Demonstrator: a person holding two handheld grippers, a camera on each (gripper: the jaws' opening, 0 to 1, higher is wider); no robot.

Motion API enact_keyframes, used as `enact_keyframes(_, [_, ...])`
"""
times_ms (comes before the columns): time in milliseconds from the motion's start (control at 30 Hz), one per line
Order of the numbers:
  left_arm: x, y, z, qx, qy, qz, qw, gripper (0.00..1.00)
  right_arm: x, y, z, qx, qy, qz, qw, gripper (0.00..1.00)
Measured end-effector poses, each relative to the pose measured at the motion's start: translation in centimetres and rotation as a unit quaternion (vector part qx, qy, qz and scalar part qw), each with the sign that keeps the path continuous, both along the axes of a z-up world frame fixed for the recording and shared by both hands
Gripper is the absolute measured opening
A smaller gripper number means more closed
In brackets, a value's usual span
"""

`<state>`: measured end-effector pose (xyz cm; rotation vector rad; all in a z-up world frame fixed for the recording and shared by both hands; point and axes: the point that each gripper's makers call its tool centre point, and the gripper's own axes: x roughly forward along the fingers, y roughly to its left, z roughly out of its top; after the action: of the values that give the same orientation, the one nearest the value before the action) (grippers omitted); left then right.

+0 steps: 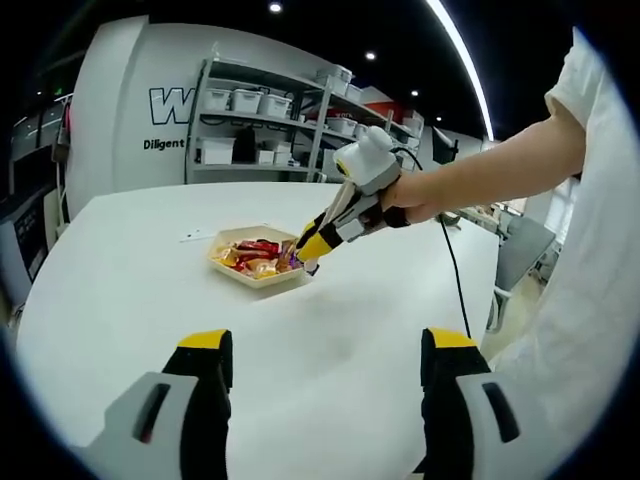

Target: Place the target food into the container with the food tongs after gripping and lifting it, then release it inside without dropping or visibly crushing the food.

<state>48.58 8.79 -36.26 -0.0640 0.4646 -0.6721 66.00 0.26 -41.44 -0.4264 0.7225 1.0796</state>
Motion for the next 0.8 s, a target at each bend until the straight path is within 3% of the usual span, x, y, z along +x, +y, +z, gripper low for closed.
enact_keyframes(200, [-0.1,-0.2,0.2,0.0,0.0,0.0,1.0,0.74,1.4,0.0,0.9,0.005,-0.007,-0.01,0.9999,0.14])
enact_keyframes(667, [0.2,0.5,0.1,0.004,0.001,0.004,1.0,0.74,8.1,-0.2,3.5,0.007,-0.034,-0.043,0.9985,0.15])
enact_keyframes(800, [0.2,0.6,0.0,0.005,0.002,0.004,1.0,0.74,8.7,0.0,4.2,0.007,-0.039,-0.052,0.9979,0.16])
